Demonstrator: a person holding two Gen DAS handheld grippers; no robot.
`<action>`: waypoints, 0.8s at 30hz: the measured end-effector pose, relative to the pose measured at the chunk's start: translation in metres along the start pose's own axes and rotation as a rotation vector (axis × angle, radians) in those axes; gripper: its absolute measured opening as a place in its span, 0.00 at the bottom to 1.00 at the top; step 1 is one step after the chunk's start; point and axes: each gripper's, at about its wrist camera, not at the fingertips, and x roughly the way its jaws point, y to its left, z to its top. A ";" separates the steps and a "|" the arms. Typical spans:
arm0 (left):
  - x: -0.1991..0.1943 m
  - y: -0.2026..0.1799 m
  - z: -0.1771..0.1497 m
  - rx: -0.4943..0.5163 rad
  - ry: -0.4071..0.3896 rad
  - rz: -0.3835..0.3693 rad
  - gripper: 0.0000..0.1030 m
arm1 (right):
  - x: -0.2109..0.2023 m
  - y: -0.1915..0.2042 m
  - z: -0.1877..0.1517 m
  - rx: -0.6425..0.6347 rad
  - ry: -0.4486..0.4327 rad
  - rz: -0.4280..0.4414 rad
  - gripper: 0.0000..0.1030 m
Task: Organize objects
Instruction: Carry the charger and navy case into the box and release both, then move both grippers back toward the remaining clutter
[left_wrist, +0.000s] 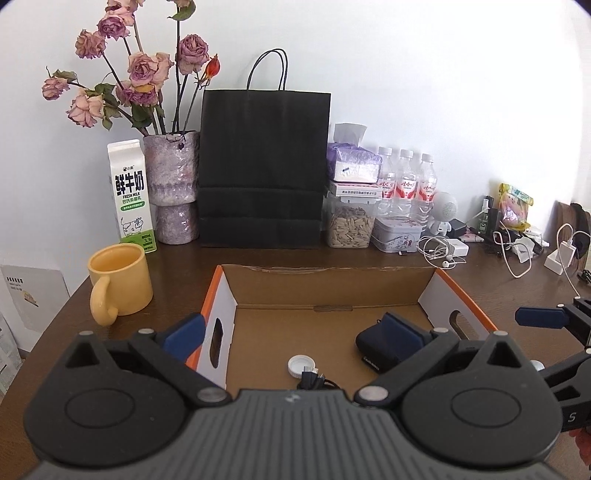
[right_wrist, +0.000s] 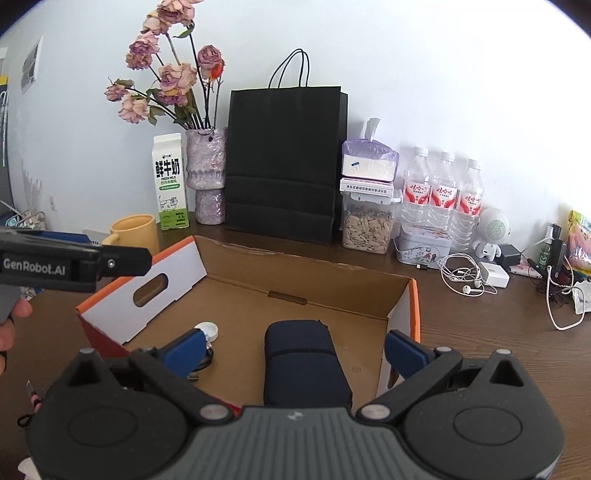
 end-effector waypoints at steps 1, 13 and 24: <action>-0.006 0.001 -0.003 0.001 -0.004 -0.004 1.00 | -0.005 0.001 -0.002 -0.003 -0.004 0.001 1.00; -0.066 0.001 -0.050 0.024 -0.003 -0.018 1.00 | -0.072 0.011 -0.041 -0.026 -0.023 0.013 1.00; -0.102 0.007 -0.095 0.008 0.039 -0.010 1.00 | -0.114 0.026 -0.095 -0.016 0.018 0.018 1.00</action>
